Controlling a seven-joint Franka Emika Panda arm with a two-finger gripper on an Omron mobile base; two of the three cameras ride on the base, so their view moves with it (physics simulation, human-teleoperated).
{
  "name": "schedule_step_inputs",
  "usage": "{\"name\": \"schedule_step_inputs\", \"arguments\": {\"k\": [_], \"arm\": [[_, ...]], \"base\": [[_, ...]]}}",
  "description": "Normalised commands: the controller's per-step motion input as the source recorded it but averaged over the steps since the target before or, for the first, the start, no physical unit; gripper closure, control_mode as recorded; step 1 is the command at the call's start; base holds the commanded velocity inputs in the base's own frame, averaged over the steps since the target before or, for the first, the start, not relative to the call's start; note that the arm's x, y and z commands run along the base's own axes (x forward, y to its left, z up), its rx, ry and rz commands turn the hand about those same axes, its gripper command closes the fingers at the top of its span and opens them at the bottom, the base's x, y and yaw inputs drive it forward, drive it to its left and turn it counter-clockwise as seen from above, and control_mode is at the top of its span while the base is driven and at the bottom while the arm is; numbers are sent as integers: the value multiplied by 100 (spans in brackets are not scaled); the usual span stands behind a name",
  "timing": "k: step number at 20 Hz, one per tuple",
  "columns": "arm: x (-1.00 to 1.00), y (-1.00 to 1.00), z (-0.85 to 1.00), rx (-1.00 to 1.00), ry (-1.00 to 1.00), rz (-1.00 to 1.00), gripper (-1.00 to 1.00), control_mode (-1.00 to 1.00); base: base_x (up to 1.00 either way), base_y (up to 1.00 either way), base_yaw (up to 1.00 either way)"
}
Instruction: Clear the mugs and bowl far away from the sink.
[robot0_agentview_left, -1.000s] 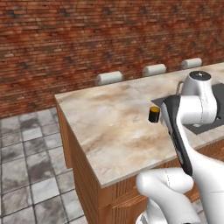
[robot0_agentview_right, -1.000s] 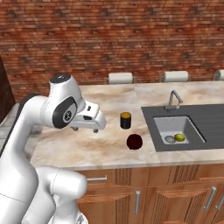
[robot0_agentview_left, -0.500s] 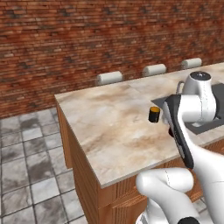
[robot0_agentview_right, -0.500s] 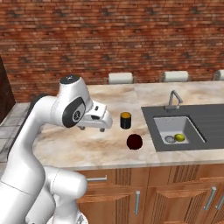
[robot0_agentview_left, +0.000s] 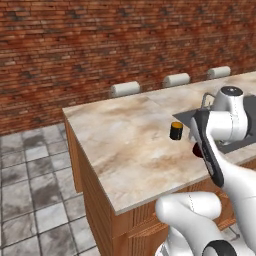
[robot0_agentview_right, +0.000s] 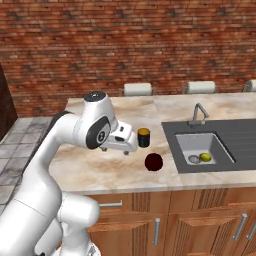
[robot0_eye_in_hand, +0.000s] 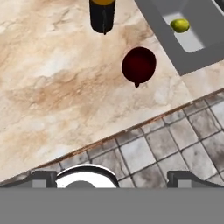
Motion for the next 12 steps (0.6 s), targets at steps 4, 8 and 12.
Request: {"name": "schedule_step_inputs", "arguments": {"k": [4,8,12], "arm": [[32,-32,-36,1,4,-20,-100,-100],[4,-29,-32,2,1,-21,-100,-100],[4,-25,-16,3,-4,-17,-100,-100]], "base": [[0,0,0],[0,0,0],[0,0,0]]}}
